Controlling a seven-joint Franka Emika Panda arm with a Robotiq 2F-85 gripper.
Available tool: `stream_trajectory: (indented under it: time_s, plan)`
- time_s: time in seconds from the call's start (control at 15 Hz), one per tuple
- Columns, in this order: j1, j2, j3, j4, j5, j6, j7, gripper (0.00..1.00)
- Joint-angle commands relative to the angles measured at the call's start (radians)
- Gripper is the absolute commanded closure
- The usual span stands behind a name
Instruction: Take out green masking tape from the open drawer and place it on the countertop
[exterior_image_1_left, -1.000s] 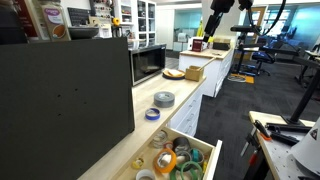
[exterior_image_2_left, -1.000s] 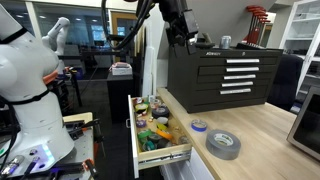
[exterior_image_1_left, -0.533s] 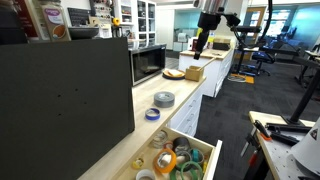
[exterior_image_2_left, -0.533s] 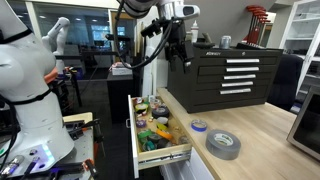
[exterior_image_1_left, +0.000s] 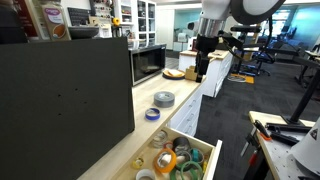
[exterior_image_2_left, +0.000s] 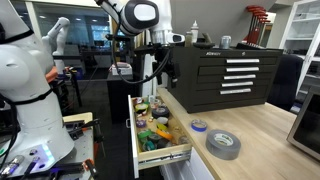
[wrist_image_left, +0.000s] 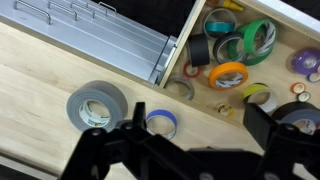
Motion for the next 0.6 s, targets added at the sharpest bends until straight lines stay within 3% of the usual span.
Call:
stream_trajectory:
  time_s: [0.0, 0.53]
  plan:
    - [0.004, 0.000, 0.005, -0.008, 0.000, -0.002, -0.003, 0.00]
    - [0.016, 0.000, 0.015, -0.042, 0.002, 0.036, -0.005, 0.00]
